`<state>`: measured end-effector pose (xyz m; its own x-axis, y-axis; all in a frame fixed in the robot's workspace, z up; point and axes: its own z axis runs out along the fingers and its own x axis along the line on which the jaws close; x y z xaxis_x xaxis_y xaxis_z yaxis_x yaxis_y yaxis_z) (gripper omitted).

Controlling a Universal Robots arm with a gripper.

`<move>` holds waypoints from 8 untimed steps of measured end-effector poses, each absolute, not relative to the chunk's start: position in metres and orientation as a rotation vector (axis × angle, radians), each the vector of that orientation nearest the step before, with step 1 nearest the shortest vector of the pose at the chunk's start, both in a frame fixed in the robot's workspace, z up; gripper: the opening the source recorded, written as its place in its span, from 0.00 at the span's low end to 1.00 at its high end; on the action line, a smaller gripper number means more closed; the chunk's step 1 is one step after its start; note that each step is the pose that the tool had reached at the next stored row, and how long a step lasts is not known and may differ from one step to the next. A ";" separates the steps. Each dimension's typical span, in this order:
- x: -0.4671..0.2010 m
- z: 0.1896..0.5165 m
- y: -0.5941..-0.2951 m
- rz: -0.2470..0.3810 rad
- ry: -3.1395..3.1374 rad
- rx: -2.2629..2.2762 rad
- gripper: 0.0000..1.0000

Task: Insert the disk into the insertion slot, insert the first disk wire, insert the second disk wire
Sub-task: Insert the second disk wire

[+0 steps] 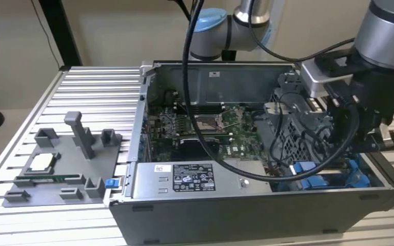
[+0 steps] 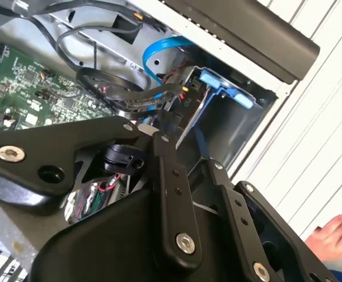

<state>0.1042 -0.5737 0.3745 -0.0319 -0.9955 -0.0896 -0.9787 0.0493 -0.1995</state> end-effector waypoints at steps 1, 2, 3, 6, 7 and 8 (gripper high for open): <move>0.104 0.379 -0.574 -0.122 2.117 -2.032 1.00; 0.104 0.384 -0.574 -0.121 2.117 -2.032 1.00; 0.104 0.388 -0.574 -0.122 2.117 -2.032 1.00; 0.104 0.402 -0.574 -0.122 2.117 -2.032 1.00; 0.104 0.405 -0.574 -0.122 2.117 -2.032 1.00; 0.104 0.408 -0.574 -0.122 2.117 -2.032 1.00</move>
<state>0.1042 -0.5737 0.4079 -0.0318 -0.9955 -0.0896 -0.9786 0.0492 -0.1996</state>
